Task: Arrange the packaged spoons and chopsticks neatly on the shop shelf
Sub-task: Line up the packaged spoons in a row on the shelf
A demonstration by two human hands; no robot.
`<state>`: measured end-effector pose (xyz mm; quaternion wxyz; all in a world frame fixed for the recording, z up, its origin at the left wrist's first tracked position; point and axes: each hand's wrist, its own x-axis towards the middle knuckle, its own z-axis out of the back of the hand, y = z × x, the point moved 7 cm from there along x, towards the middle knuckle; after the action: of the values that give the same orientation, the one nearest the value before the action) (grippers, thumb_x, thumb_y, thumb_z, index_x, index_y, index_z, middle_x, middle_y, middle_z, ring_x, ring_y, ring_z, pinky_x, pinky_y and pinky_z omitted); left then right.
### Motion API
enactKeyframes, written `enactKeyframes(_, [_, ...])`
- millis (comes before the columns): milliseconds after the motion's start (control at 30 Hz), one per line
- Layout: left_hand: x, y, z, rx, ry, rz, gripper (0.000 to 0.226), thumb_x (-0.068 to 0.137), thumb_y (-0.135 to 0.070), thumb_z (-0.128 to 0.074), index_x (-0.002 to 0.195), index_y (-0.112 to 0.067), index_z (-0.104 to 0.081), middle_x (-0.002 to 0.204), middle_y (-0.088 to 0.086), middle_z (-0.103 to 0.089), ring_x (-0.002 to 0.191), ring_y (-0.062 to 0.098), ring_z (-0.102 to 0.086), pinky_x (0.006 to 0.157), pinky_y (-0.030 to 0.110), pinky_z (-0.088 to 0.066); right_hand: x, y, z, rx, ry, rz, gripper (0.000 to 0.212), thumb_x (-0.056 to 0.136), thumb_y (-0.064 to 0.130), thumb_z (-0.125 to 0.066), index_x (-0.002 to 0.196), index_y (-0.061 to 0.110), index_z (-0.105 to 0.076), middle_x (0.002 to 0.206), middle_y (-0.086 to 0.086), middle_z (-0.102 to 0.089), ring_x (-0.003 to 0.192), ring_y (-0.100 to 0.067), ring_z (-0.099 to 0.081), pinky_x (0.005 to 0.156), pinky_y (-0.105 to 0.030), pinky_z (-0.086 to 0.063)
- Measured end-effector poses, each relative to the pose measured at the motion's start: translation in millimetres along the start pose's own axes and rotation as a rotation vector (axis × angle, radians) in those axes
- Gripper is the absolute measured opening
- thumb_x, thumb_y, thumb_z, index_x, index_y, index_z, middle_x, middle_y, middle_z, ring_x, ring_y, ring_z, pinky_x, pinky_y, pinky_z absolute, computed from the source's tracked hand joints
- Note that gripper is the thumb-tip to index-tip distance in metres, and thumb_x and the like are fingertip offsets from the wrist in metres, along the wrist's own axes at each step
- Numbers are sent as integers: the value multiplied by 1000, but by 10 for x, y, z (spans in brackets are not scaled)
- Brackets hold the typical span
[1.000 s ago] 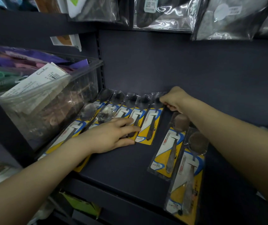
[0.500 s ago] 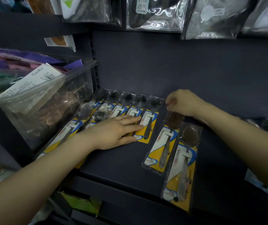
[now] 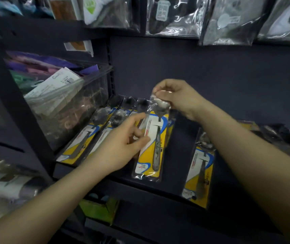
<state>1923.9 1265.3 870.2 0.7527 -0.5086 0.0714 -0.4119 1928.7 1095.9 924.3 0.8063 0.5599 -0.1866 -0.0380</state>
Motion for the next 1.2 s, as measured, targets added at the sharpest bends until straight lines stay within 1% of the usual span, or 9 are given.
enactKeyframes(133, [-278, 117, 393, 395, -158, 19, 19, 86, -18, -58, 104, -24, -61, 72, 4, -65, 58, 13, -54, 59, 23, -41, 129, -191, -630, -169, 83, -85, 28, 86, -5, -56, 66, 14, -54, 51, 1, -54, 37, 2, -47, 45, -12, -37])
enactKeyframes(267, [-403, 282, 522, 649, -90, 71, 22, 88, -17, -54, 108, -18, -65, 101, 10, -65, 97, 29, -57, 83, 39, -46, 255, -385, -882, -392, 97, -158, 32, 84, -2, -60, 58, 17, -56, 62, -3, -57, 64, -13, -54, 69, -28, -46])
enactKeyframes(367, [-477, 294, 400, 796, 39, -48, 31, 88, -33, -53, 115, -19, -63, 126, 6, -52, 118, 27, -46, 99, 35, -37, 324, -427, -871, -535, 55, -166, 10, 84, 1, -61, 80, 7, -68, 92, -14, -68, 91, -20, -60, 78, -27, -45])
enactKeyframes(533, [-578, 423, 201, 776, 232, -62, 63, 88, -60, -32, 142, -28, -28, 154, 2, -19, 141, 17, -16, 116, 32, -17, 66, -322, -665, -628, 56, -101, 27, 88, 0, -53, 113, 5, -62, 116, -13, -64, 108, -23, -59, 85, -25, -43])
enactKeyframes(633, [-563, 443, 190, 804, 233, -67, 66, 86, -60, -34, 143, -28, -26, 155, 2, -18, 141, 18, -15, 115, 31, -16, -268, -291, -297, -649, 19, -62, 24, 88, 0, -53, 106, 8, -65, 110, -10, -67, 97, -17, -60, 81, -19, -42])
enactKeyframes(800, [-540, 166, 180, 899, 90, -173, 79, 74, -69, -19, 126, -18, -50, 137, 6, -45, 128, 25, -38, 104, 35, -33, -891, -422, 383, -792, -158, -191, 22, 87, 10, -58, 108, 10, -65, 109, -9, -68, 98, -19, -61, 89, -24, -42])
enactKeyframes(933, [-611, -132, 8, 734, 33, -357, 65, 79, -56, -33, 121, -11, -56, 126, 7, -56, 116, 28, -53, 94, 39, -44, -1172, -568, 721, -889, -255, -356, 15, 82, 18, -60, 96, 13, -61, 90, -11, -62, 94, -29, -60, 85, -36, -45])
enactKeyframes(1067, [-709, -363, -289, 691, 121, -561, 54, 82, -49, -44, 122, -14, -56, 121, 3, -59, 104, 22, -61, 81, 33, -52, -1261, -675, 957, -971, -404, -514, 40, 83, 20, -58, 120, 6, -54, 119, -22, -59, 115, -38, -51, 97, -41, -43])
enactKeyframes(1200, [-641, -364, -595, 714, 222, -551, 61, 84, -50, -52, 136, -21, -40, 143, 2, -41, 127, 21, -43, 99, 36, -40, -1278, -765, 971, -485, -459, -506, 24, 83, 3, -60, 107, -1, -60, 80, -10, -57, 76, -26, -57, 65, -32, -48])
